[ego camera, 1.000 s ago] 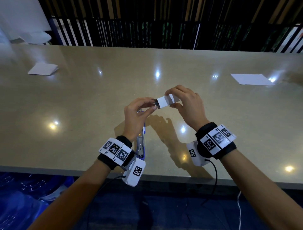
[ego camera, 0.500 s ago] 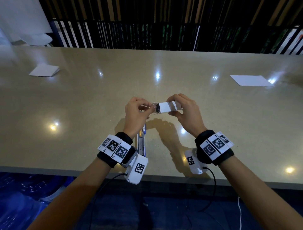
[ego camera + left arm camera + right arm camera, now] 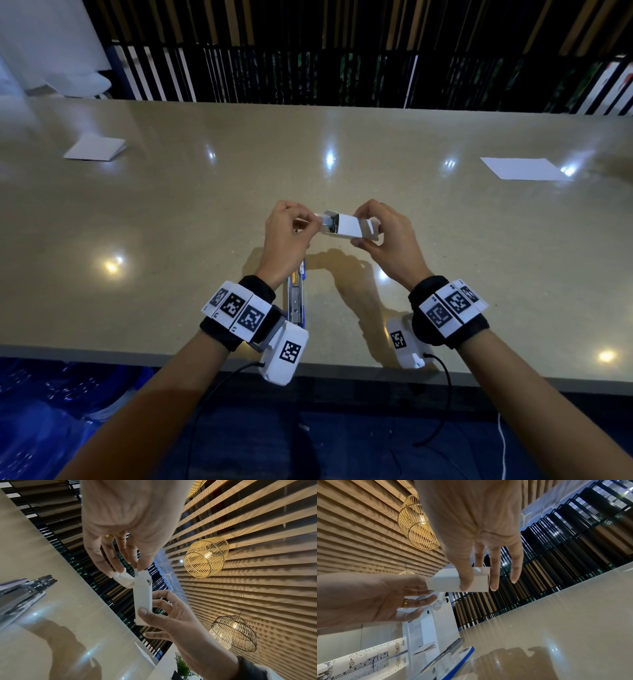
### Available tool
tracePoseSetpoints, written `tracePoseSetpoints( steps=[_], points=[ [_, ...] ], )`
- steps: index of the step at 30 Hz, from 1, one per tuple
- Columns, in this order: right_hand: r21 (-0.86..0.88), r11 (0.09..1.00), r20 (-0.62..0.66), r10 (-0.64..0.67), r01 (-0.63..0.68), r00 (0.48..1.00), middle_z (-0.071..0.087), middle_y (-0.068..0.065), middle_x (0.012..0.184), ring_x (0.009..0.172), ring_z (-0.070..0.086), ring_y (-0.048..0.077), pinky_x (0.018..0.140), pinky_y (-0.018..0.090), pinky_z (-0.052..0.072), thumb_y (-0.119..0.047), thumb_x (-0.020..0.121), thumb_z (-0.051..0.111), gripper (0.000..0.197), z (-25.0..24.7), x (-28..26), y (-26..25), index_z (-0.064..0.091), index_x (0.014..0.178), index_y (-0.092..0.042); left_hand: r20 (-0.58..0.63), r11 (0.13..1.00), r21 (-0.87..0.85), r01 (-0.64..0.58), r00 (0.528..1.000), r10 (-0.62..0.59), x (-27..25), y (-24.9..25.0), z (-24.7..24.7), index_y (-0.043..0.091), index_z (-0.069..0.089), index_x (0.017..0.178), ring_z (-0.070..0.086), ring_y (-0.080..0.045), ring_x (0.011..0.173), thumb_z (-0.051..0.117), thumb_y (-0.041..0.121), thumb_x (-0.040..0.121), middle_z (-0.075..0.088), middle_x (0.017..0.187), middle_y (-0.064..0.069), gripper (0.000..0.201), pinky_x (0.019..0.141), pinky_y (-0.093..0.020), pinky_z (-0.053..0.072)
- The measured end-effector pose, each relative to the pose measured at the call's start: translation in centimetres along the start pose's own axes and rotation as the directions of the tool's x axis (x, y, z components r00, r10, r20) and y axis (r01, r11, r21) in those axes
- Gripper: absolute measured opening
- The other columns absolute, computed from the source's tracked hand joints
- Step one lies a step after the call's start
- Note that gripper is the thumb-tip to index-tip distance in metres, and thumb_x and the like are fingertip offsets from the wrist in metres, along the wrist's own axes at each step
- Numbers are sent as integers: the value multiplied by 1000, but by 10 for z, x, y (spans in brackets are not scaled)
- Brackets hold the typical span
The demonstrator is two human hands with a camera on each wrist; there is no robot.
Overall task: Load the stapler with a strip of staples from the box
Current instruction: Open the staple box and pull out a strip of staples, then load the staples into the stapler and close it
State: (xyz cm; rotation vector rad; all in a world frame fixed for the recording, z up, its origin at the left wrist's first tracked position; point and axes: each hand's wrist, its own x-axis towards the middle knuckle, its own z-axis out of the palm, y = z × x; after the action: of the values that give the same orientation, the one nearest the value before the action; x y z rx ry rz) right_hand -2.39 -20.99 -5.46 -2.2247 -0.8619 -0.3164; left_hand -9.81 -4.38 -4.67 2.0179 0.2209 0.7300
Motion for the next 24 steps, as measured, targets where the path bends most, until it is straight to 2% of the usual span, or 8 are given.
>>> tracePoseSetpoints(
  steps=[2,4,6,9,13,20,22,24],
  points=[
    [-20,999,18,36,-36,999,66,-7,103,94,60,18,77,44,51,-23,76,75,32,0,-2,-1,54,100,-22,0,1000,-27,1,1000,-1,-1,1,0,0,65,95,52,0,79,57,13,93,53,106,-6,15,65,1,46],
    [-44,998,40,51,-49,998,66,-6,104,96,61,20,81,46,49,-27,78,72,32,2,-3,-2,51,102,-21,-4,998,-69,-2,1000,2,-2,3,0,5,61,95,54,-3,79,53,13,96,57,105,-9,11,62,-4,49],
    [3,1000,65,29,-29,997,67,1,105,97,63,24,76,46,52,-26,78,72,35,5,-5,-4,49,102,-14,-5,995,-98,-12,1000,11,-2,5,1,6,58,97,57,-2,78,50,14,98,60,98,-5,11,63,-13,51],
    [79,997,101,18,-26,995,66,9,112,101,64,26,68,39,58,-21,77,74,41,9,-6,-7,47,105,-8,-37,994,-94,-54,998,51,0,6,1,5,56,99,59,0,76,48,13,99,60,88,3,11,71,-15,52],
    [145,988,138,29,-50,990,66,13,117,91,67,28,65,40,61,-20,76,72,56,10,-10,-11,41,123,-16,-91,982,-171,-77,994,62,5,7,-1,13,51,98,60,-10,79,47,13,99,55,87,13,4,73,-30,55],
    [208,978,156,-9,-24,988,61,7,124,94,62,19,59,17,56,-14,80,70,56,8,-10,-9,40,126,-22,-33,980,-193,-46,999,40,14,-2,-5,11,47,114,55,-5,72,27,12,104,45,108,-4,22,58,-12,55],
    [211,977,149,-18,-15,989,62,9,122,93,62,20,55,11,51,-14,82,68,51,9,-8,-6,41,124,-20,26,984,-180,12,1000,-7,14,-7,-3,14,47,111,48,-7,64,24,13,104,44,100,-8,24,50,-11,50],
    [212,977,145,-24,-8,989,63,12,120,90,59,18,55,9,50,-14,83,68,48,10,-7,-4,42,124,-19,67,990,-135,40,997,-31,13,-9,-2,13,47,109,42,-9,57,23,15,105,42,81,0,24,47,-10,43]
  ],
)
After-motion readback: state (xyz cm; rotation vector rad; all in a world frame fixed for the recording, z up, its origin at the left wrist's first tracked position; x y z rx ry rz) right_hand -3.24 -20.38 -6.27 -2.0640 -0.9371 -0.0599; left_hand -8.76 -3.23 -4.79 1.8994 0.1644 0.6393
